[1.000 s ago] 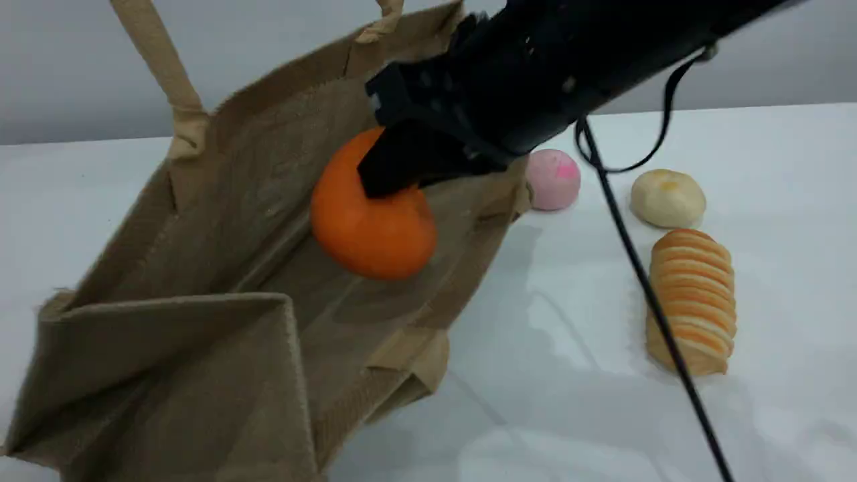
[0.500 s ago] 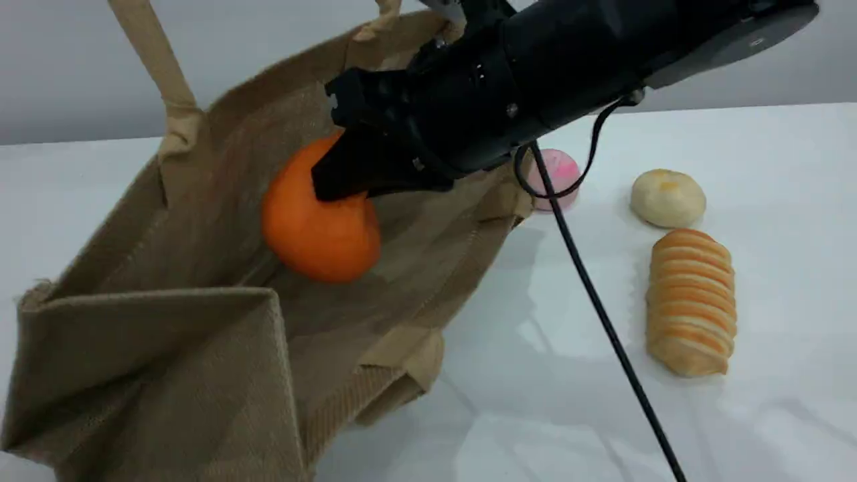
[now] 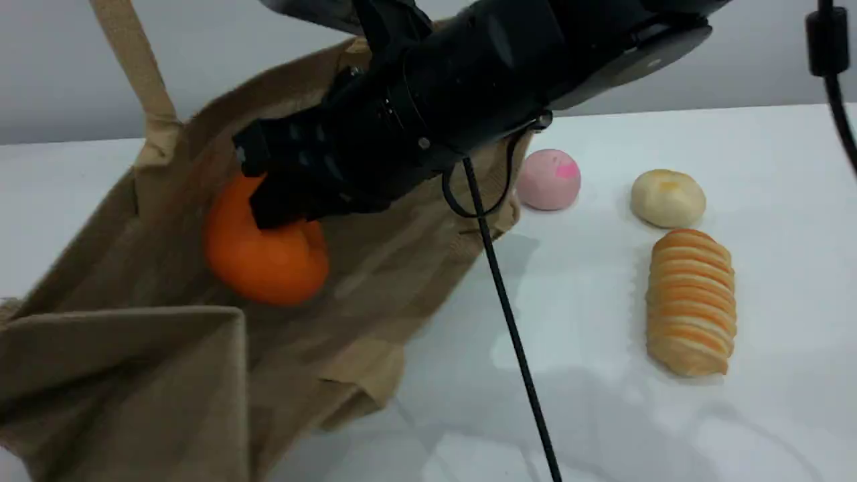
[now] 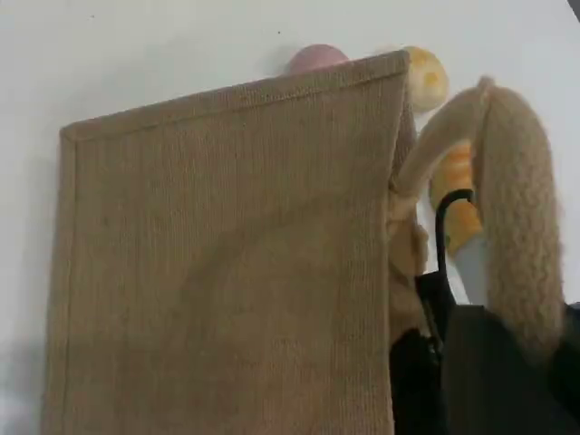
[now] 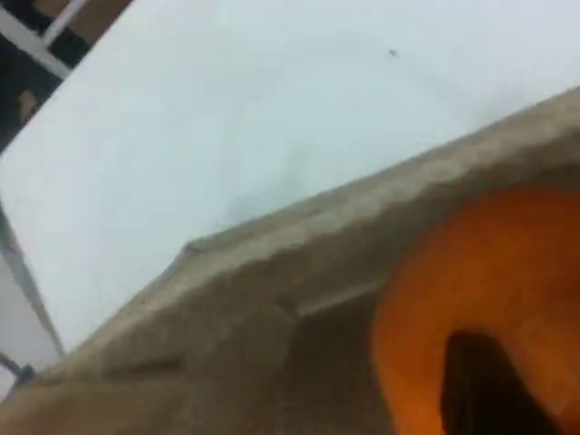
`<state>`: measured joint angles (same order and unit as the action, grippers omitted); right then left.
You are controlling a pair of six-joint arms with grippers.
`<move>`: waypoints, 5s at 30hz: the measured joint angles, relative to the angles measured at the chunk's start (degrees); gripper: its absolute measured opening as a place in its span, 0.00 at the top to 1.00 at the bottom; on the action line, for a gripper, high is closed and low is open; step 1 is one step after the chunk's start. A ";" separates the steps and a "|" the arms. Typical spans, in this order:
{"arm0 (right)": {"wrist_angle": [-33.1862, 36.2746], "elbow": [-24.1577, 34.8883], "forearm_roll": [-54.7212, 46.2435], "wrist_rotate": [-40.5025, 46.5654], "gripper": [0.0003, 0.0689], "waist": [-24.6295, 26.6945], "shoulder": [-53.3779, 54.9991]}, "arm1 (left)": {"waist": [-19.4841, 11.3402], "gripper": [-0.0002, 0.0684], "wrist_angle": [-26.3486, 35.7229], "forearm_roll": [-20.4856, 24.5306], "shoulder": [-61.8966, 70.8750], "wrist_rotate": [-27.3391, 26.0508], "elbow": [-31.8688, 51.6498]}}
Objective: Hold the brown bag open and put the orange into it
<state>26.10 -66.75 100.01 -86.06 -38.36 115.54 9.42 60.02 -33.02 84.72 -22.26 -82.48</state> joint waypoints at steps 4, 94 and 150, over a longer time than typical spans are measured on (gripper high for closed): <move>-0.36 0.00 0.00 0.00 0.88 0.04 0.00 | 0.00 0.87 -0.18 0.00 0.00 0.00 0.00; 42.72 0.06 -75.08 64.54 0.36 19.57 -43.80 | 9.53 0.29 -9.52 -7.20 1.07 -9.83 24.60; 35.17 37.76 -89.74 78.38 0.37 19.57 -115.54 | 9.58 0.29 1.28 30.58 -76.36 23.17 53.46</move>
<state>61.27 -28.98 10.27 -7.68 -18.79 0.00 19.00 61.30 -2.44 8.36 0.91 -29.02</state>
